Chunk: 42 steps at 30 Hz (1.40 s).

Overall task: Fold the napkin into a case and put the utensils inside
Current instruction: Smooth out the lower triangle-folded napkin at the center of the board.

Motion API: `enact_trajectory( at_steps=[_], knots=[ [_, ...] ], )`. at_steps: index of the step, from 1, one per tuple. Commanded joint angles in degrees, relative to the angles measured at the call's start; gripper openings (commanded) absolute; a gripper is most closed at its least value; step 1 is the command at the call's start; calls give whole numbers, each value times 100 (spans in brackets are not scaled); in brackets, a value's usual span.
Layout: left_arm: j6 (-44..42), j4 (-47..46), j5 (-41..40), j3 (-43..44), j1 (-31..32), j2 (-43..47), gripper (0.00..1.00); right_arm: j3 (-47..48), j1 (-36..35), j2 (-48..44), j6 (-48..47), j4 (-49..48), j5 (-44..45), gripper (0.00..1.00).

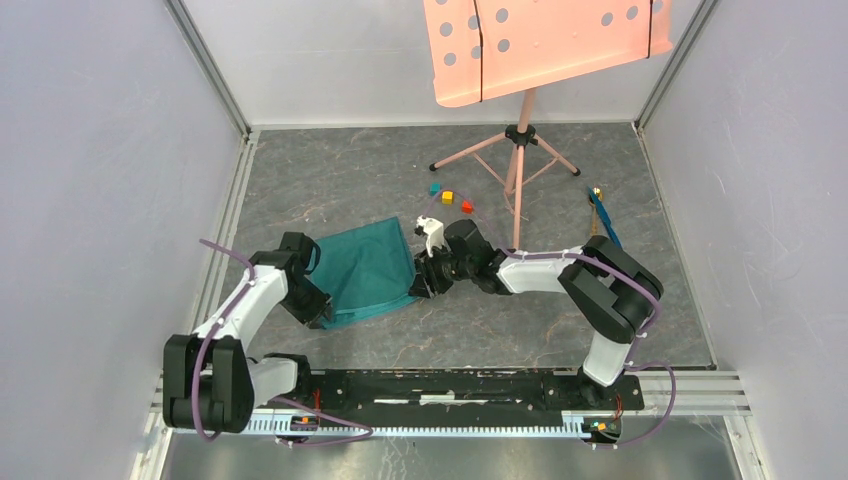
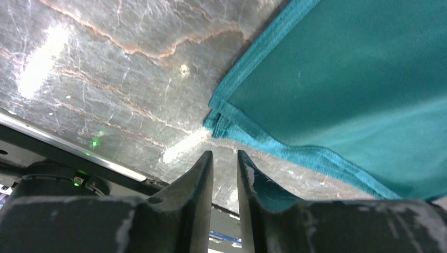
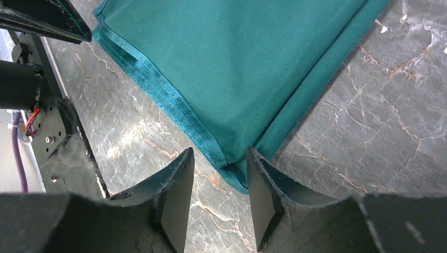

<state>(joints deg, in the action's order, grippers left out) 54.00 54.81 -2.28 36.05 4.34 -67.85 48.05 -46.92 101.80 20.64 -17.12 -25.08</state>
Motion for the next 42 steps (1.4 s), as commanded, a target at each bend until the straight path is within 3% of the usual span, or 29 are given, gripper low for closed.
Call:
enact_trajectory(
  at_steps=[1,4,7,14,29,35,38,42],
  knots=[
    [134,512,157,350,17,550,37,333,-111,-213,-332,193,200,47],
    [267,885,-208,674,6,898,58,429,-150,-187,-509,334,286,49],
    [269,883,-483,713,-136,889,69,502,-180,-167,-596,394,302,50],
    [-121,30,124,247,-1054,386,67,512,-187,-143,-595,385,313,49],
    [-20,-741,292,-231,-1110,110,45,468,-185,-74,-583,282,233,46],
    [-96,-834,258,-266,-1114,25,31,459,-190,-81,-586,299,265,46],
    [-87,-775,250,-230,-1112,100,31,481,-200,-88,-625,360,380,48],
    [-7,-647,247,-252,-1109,179,43,531,-213,-93,-636,492,571,50]
  ],
)
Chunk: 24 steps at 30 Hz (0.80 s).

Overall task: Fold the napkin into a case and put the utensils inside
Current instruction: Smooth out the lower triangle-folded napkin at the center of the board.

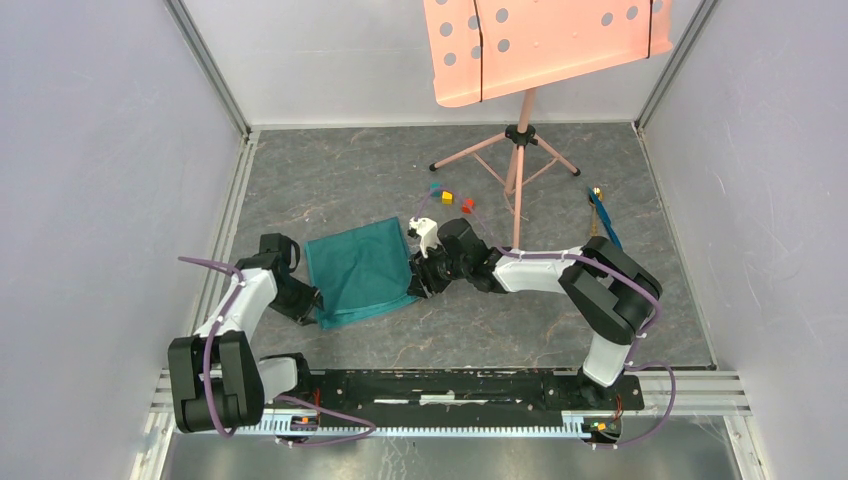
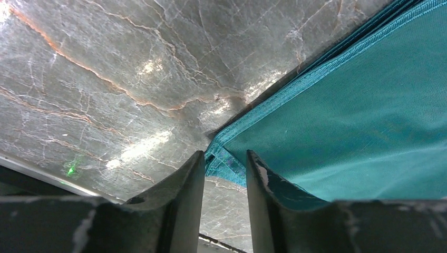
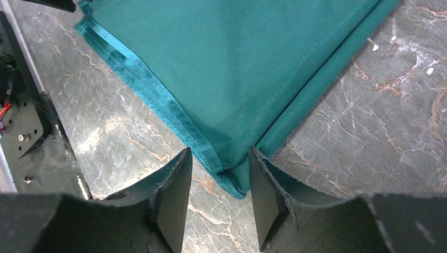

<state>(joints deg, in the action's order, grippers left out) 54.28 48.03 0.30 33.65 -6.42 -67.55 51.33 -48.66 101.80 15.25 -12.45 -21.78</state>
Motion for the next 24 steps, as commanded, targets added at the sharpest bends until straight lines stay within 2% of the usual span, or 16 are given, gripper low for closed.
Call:
enact_trajectory(
  at_steps=[1,7,12,18,20,24],
  knots=[
    [10,30,30,-36,-34,162,46,225,-51,-90,-90,68,327,50],
    [76,-51,79,-122,-35,122,49,305,-247,-112,-153,382,914,50],
    [74,-175,72,-201,-35,-29,44,429,-341,-38,-210,539,1105,46],
    [30,-231,-8,-179,-38,41,28,370,-430,-230,-458,508,1192,48],
    [12,-208,-5,-154,-35,106,17,351,-557,-344,-827,506,1354,51],
    [-13,-194,-8,-131,-31,138,16,237,-736,-589,-1469,422,1696,56]
  ],
)
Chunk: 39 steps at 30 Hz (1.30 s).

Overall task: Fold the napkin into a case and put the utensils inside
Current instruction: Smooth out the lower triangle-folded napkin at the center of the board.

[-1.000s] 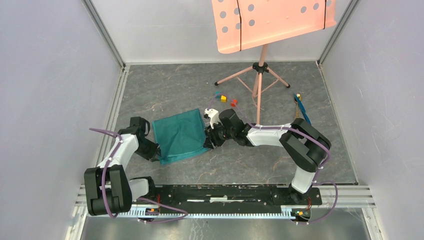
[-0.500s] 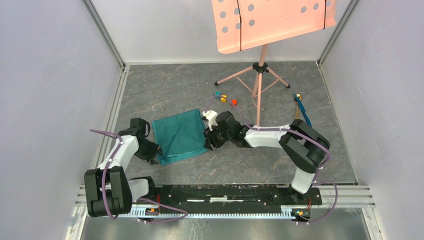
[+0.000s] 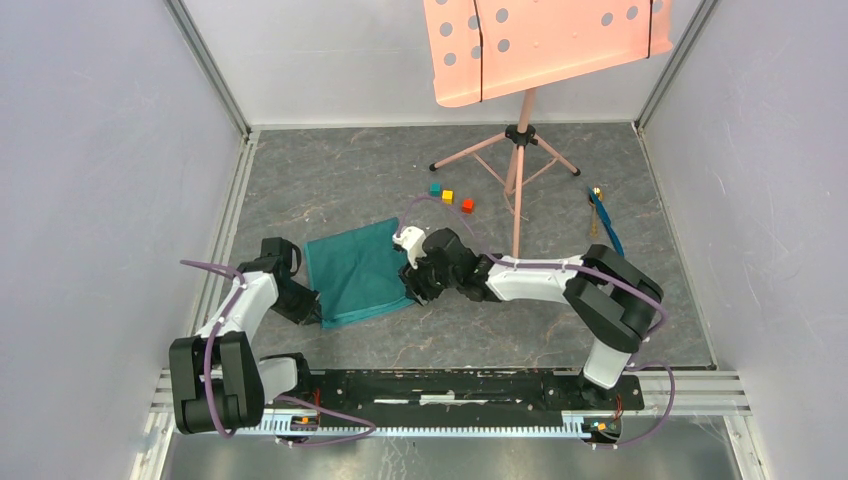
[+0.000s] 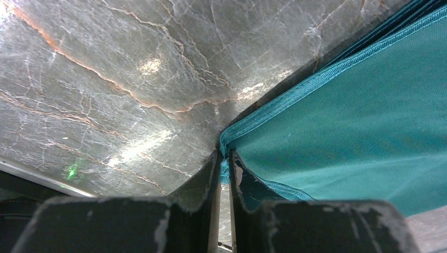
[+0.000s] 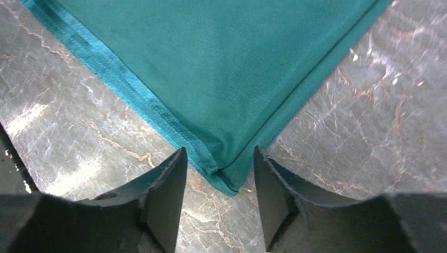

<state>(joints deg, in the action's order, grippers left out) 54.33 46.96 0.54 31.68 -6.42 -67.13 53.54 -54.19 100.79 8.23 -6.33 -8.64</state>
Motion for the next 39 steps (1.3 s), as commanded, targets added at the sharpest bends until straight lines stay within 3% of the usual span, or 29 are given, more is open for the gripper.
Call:
enact_trajectory(
  at_steps=[1,7,13,15,21,39],
  knots=[
    [-28,-79,-38,70,-42,81,16,-7,-208,-559,-1023,-217,421,58],
    [-89,-69,-34,125,-35,20,16,152,-569,-478,-1976,-101,629,59],
    [7,134,-32,186,-35,60,43,433,-924,-287,-2443,75,829,53],
    [19,145,-168,212,-46,73,47,522,-994,-183,-2522,129,956,51],
    [-60,194,-183,299,-51,33,48,840,-1119,183,-2677,384,1164,46],
    [-159,215,-166,403,-138,26,50,815,-1159,377,-2813,546,1286,46]
  ],
)
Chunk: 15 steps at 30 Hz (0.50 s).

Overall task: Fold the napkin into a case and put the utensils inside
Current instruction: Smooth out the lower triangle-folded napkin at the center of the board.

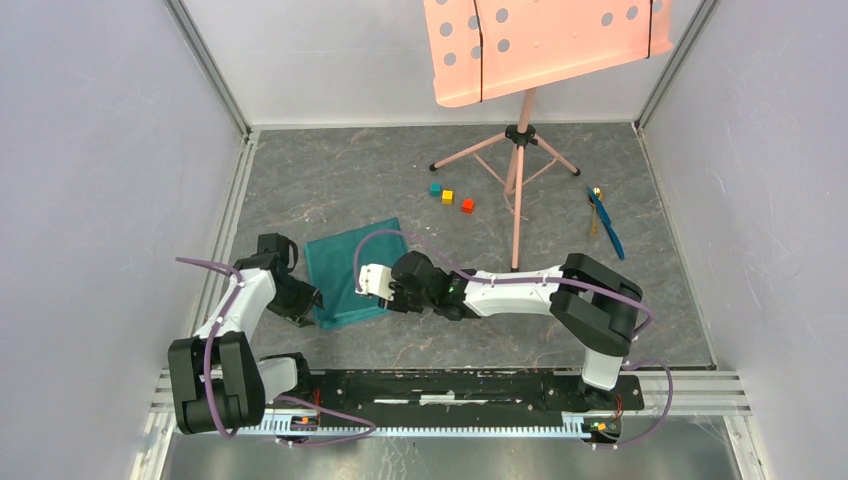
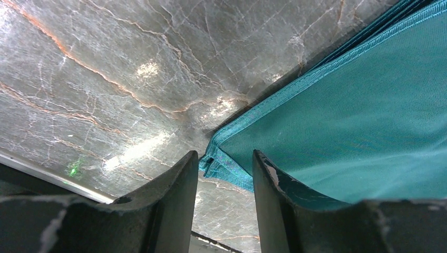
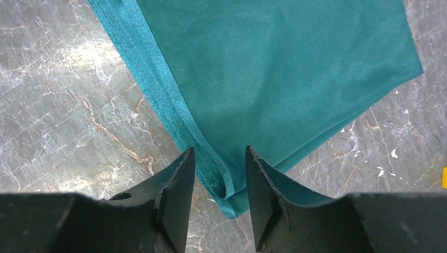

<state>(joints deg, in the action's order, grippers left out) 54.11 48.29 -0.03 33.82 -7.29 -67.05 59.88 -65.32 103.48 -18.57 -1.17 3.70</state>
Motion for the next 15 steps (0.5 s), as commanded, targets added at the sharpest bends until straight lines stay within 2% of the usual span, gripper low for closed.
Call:
enact_trajectory(
  at_steps=[1,8,15],
  knots=[
    [-150,87,-109,194,-52,0,50,192,-51,132,-162,48,52,46],
    [-157,78,-93,194,-60,-2,50,250,-71,223,-161,52,298,46],
    [-120,59,-111,128,-56,-63,50,291,-69,208,-64,1,461,34]
  ],
)
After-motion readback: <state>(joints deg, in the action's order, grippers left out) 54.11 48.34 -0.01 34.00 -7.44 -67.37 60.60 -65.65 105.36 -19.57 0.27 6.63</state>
